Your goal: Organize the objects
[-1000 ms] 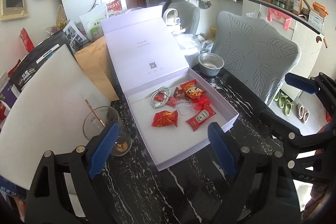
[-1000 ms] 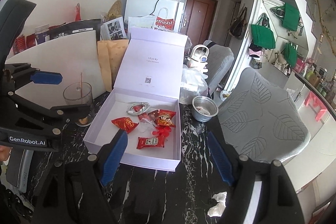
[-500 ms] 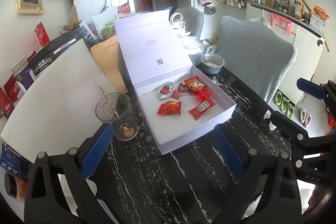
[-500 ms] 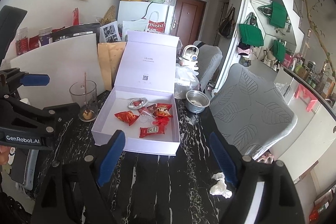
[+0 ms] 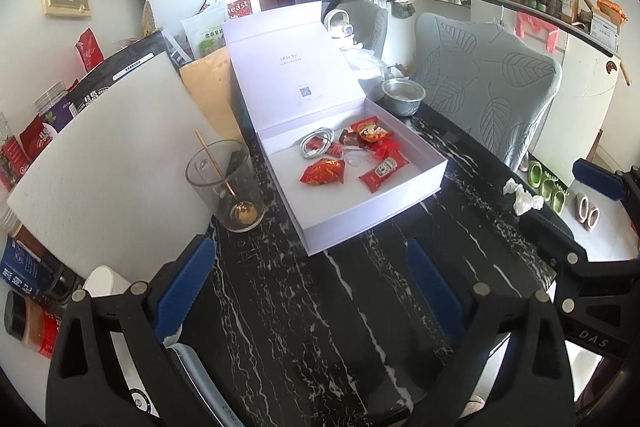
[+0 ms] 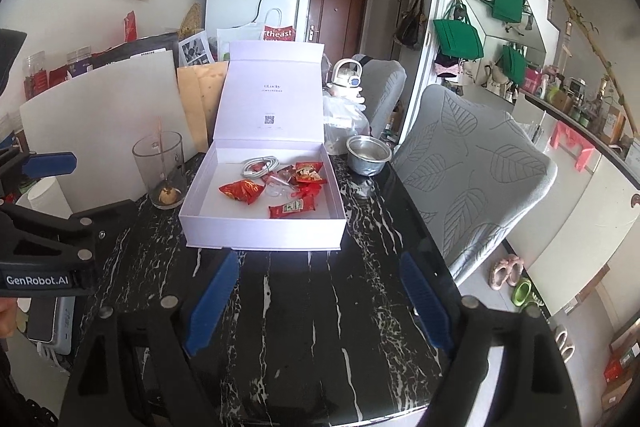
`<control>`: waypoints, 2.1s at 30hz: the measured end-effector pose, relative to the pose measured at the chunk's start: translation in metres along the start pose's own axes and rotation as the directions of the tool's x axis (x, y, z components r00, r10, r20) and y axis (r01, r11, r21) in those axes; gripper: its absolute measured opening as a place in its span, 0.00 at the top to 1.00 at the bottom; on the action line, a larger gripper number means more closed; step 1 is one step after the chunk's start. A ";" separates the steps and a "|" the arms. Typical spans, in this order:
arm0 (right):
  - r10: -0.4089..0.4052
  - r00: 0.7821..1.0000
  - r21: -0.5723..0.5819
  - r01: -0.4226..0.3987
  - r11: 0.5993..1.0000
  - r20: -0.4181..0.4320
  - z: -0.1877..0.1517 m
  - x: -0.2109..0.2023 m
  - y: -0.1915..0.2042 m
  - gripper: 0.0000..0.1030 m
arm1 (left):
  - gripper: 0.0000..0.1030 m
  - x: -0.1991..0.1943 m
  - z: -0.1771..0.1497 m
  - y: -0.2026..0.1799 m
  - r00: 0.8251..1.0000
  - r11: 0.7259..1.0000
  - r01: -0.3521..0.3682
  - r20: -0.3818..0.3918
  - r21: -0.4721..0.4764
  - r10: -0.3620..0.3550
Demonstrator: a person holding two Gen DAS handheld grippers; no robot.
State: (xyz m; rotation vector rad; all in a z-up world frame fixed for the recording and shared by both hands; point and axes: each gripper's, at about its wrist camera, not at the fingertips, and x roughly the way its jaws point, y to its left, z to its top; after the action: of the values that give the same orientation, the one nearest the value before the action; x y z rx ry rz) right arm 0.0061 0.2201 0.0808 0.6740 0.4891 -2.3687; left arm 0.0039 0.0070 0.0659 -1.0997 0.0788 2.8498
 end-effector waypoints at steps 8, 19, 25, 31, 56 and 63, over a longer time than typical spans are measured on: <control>0.014 0.999 0.008 -0.014 1.000 -0.033 -0.013 0.003 0.001 0.19 | 0.06 0.005 -0.019 -0.004 0.998 0.999 0.041 -0.045 -0.017 -0.042; 0.030 0.998 0.001 -0.030 1.000 -0.052 -0.013 0.014 0.004 0.19 | 0.06 0.014 -0.025 0.002 0.996 0.997 0.059 -0.068 -0.043 -0.062; 0.041 0.998 -0.003 -0.041 0.999 -0.056 -0.011 0.017 0.007 0.19 | 0.06 0.017 -0.025 0.004 0.996 0.997 0.056 -0.070 -0.045 -0.059; 0.044 0.997 -0.007 -0.044 0.999 -0.059 -0.010 0.018 0.008 0.19 | 0.06 0.017 -0.023 0.008 0.996 0.997 0.050 -0.071 -0.051 -0.053; 0.045 0.996 -0.016 -0.046 0.999 -0.078 -0.010 0.028 0.013 0.19 | 0.06 0.027 -0.024 0.010 0.994 0.998 0.050 -0.099 -0.048 -0.055; 0.042 0.996 -0.016 -0.044 0.999 -0.080 -0.009 0.029 0.013 0.19 | 0.06 0.027 -0.024 0.010 0.993 0.997 0.054 -0.100 -0.047 -0.059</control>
State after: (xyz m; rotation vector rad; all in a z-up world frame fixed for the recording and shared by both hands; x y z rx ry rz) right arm -0.0014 0.2017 0.0546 0.7657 0.5242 -2.3014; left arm -0.0015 -0.0031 0.0302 -1.2341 -0.0092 2.7580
